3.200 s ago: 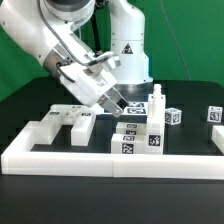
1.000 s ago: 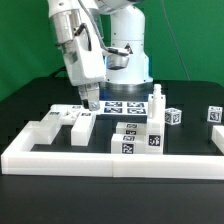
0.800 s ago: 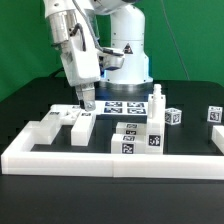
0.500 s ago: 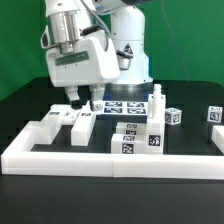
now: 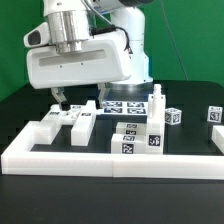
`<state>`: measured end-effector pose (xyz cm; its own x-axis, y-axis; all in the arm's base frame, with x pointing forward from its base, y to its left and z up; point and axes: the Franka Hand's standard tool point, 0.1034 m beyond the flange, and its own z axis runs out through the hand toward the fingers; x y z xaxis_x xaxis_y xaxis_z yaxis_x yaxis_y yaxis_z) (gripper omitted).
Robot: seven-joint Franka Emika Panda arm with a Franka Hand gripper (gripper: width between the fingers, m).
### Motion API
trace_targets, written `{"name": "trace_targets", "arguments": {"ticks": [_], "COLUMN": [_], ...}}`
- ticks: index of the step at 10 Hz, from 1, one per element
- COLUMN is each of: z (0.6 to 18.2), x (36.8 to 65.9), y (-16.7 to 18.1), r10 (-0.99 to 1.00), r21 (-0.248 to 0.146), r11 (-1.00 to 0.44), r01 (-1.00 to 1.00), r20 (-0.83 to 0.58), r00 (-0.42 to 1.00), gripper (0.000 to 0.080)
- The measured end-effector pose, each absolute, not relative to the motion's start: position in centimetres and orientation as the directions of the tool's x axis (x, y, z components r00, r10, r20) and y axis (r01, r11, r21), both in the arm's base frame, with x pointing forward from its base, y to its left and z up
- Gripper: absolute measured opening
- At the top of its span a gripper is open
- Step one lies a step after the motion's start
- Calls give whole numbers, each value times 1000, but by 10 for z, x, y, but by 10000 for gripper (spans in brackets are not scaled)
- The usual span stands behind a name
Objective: Assemble chair
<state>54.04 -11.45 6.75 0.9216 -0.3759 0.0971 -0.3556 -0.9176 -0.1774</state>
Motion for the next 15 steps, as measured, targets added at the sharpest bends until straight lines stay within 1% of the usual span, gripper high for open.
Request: {"name": "trace_targets", "arguments": {"ticks": [1,2,3,4,6,10,12,13,15], "z": [67,65,62,56,53,51,44,38,29], "x": [540,539,540,538,535,533,527,521,514], "y": [-116,-116,-115,-115,-119,-121,-115,-114,-115], "r10": [-299,-218,-173,-140,-143,-141,-94,-64,-63], "r21": [-161,-131,-99,-82,-79,-78,-75,-73,-69], "r11": [-947,-971,-982,-988,-988,-988,-993,-996,-996], "r01": [-279,-201,-160,-130,-134,-132,-86,-57,-58], "r20": [116,135,141,129,121,118,103,90,73], "r00": [947,967,975,982,982,983,990,994,995], "gripper": [649,649,649,649,649,649,649,649,649]}}
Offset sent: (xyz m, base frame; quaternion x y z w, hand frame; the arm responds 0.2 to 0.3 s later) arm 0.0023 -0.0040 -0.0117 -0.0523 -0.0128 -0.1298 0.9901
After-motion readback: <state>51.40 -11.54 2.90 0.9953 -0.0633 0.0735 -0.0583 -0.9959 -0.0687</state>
